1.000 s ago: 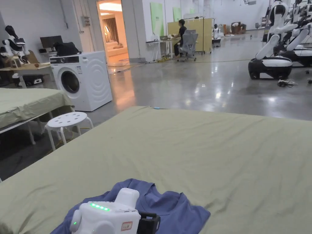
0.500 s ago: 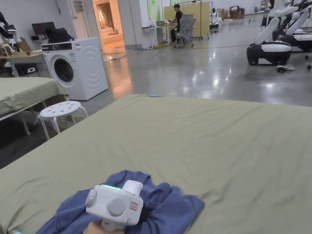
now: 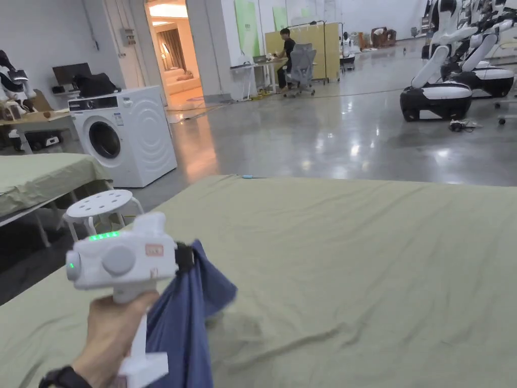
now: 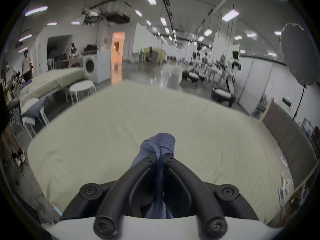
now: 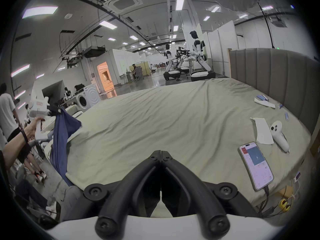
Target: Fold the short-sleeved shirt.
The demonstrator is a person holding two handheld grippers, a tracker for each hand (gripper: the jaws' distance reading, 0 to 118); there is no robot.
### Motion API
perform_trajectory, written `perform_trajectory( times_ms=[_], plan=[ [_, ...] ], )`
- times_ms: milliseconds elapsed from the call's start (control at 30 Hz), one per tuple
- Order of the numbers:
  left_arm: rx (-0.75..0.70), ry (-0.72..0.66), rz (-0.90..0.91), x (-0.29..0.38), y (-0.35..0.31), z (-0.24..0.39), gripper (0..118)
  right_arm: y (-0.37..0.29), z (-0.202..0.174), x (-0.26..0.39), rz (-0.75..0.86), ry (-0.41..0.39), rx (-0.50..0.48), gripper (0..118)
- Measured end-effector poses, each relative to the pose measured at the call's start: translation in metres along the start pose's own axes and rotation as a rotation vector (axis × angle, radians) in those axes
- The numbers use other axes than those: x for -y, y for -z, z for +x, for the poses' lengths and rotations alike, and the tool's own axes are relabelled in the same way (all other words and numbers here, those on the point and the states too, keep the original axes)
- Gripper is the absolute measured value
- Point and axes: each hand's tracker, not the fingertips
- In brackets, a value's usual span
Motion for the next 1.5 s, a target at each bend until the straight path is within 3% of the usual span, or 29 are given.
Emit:
perform_trajectory(
  times_ms=[167,333,500,567,667,767,900,1000,1100,1133,1200,1233,1300,1500],
  plan=[
    [0.027,0.222,0.111,-0.089,-0.013,0.071,4,-0.004,0.009,0.004,0.003,0.026,0.029,0],
    [0.163,0.399,0.083,-0.098,0.012,0.194,4,-0.015,0.016,-0.001,0.025,0.015,0.06,0],
    [0.421,0.488,-0.085,0.001,0.054,0.308,4,-0.03,0.026,-0.005,0.048,0.019,0.103,0],
    [0.532,0.45,-0.129,0.053,0.052,0.344,4,-0.037,0.031,-0.005,0.059,0.023,0.123,0],
    [0.739,0.522,-0.133,0.141,0.011,0.403,4,-0.046,0.038,-0.004,0.073,0.024,0.152,0],
    [0.953,0.396,-0.302,0.203,-0.017,0.454,4,-0.053,0.041,-0.003,0.075,0.032,0.192,0],
    [1.13,0.552,-0.413,0.292,-0.069,0.509,4,-0.065,0.044,0.002,0.089,0.059,0.207,0],
    [1.184,0.589,-0.481,0.332,-0.091,0.512,4,-0.067,0.044,0.004,0.076,0.021,0.249,0],
    [1.147,0.655,-0.416,0.347,-0.102,0.497,8,-0.063,0.046,0.008,0.066,0.024,0.246,0],
    [1.141,0.633,-0.385,0.343,-0.099,0.488,20,-0.059,0.047,0.009,0.064,0.042,0.232,0],
    [1.099,0.596,-0.353,0.326,-0.104,0.472,77,-0.05,0.048,0.007,0.062,0.079,0.191,0],
    [1.089,0.583,-0.326,0.312,-0.109,0.46,81,-0.046,0.046,0.005,0.066,0.081,0.185,0],
    [1.077,0.561,-0.184,0.276,-0.127,0.43,81,-0.039,0.041,-0.003,0.087,0.07,0.155,0],
    [0.732,0.494,0.277,0.192,-0.202,0.318,81,-0.021,0.019,-0.035,0.145,-0.035,0.097,0]
  ],
)
